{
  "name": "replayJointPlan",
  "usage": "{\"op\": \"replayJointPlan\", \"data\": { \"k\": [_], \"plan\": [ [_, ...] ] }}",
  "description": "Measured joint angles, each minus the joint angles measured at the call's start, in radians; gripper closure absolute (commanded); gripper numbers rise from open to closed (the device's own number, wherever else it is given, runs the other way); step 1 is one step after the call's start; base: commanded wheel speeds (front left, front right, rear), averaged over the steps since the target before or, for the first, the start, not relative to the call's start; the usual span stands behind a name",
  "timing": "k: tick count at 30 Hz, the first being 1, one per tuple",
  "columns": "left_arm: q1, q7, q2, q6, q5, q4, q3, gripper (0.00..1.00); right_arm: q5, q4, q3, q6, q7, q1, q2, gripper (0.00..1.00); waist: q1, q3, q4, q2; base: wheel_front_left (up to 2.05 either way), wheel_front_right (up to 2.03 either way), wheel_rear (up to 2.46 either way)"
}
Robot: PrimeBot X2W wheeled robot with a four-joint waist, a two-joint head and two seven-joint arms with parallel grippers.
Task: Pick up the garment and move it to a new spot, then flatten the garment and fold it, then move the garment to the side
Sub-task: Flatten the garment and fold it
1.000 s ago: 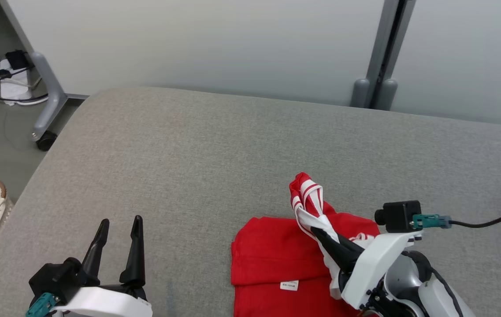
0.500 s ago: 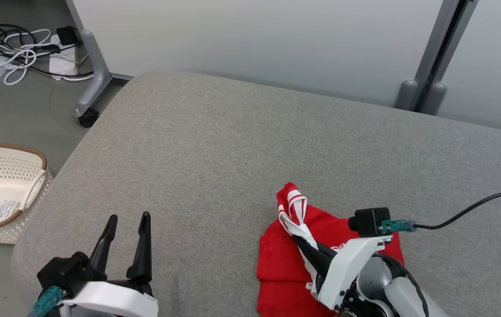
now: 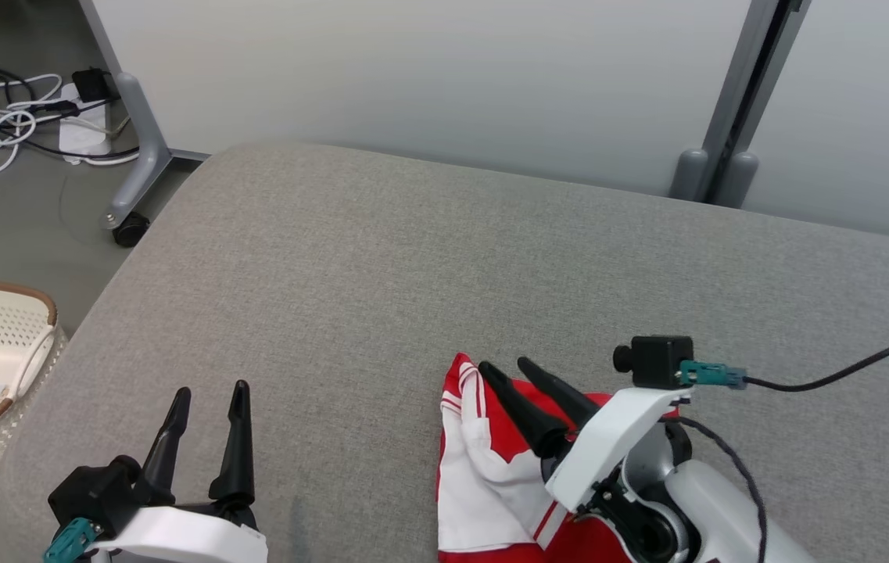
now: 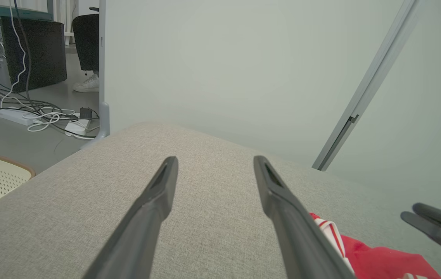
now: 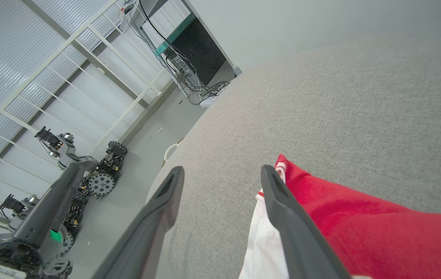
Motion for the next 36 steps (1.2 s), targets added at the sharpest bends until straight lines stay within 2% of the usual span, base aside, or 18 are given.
{"op": "replayJointPlan", "data": {
  "k": [3,8,12,15,22,23,24,27,28,31,36],
  "plan": [
    [0.018,-0.002,0.0,0.004,0.0,-0.005,0.013,0.0,0.013,-0.065,-0.016,0.0,-0.037,-0.002,-0.029,0.0,0.0,-0.01,-0.022,0.0,0.0,0.0,0.0],
    [0.039,-0.003,-0.001,0.004,0.001,-0.015,0.024,0.0,0.002,-0.112,-0.11,0.0,-0.09,0.035,-0.141,0.0,0.0,-0.034,-0.051,0.0001,0.0,0.0,0.0],
    [0.053,-0.003,-0.001,0.007,0.005,-0.026,0.031,0.0,-0.046,-0.122,-0.192,0.0,-0.114,0.077,-0.199,0.0,0.0,-0.047,-0.069,0.0,0.0,0.0,0.0],
    [0.054,-0.003,-0.001,0.009,0.009,-0.033,0.031,0.0,-0.095,-0.104,-0.242,0.0,-0.121,0.111,-0.211,0.0,0.0001,-0.051,-0.076,0.0001,0.0,0.0,0.0],
    [0.054,-0.003,-0.003,0.009,0.009,-0.037,0.026,0.0,-0.206,-0.074,-0.294,0.0,-0.122,0.13,-0.173,0.0,0.0,-0.044,-0.073,0.0,0.0,0.0,0.0],
    [0.054,-0.003,-0.003,0.009,0.009,-0.038,0.024,0.0,-0.236,-0.065,-0.294,0.0,-0.122,0.13,-0.174,0.58,0.0,-0.043,-0.069,0.0,0.0,0.0,0.0],
    [0.053,-0.003,-0.004,0.009,0.01,-0.038,0.023,0.0,-0.29,-0.055,-0.29,0.0,-0.127,0.13,-0.179,1.0,0.0001,-0.042,-0.065,0.0,0.0,0.0,0.0],
    [0.052,-0.003,-0.005,0.009,0.01,-0.037,0.02,0.0,-0.402,-0.006,-0.281,0.0,-0.123,0.13,-0.176,1.0,0.0001,-0.043,-0.051,0.0001,0.0,0.0,0.0],
    [0.051,-0.003,-0.009,0.007,0.01,-0.033,0.013,0.0,-0.462,0.077,-0.238,0.0,-0.083,0.167,-0.11,1.0,0.0001,-0.046,-0.023,0.0,0.0,0.0,0.0],
    [0.049,-0.002,-0.007,0.004,0.01,-0.029,0.011,0.0,-0.441,0.145,-0.186,0.0,-0.064,0.19,-0.055,1.0,0.0,-0.048,0.001,0.0001,0.0,0.0,0.0],
    [0.047,-0.002,-0.002,0.004,0.01,-0.029,0.012,0.0,-0.399,0.137,-0.064,0.0,-0.076,0.189,-0.024,1.0,0.0,-0.049,0.013,0.0,0.0,0.0,0.0]
  ]
}}
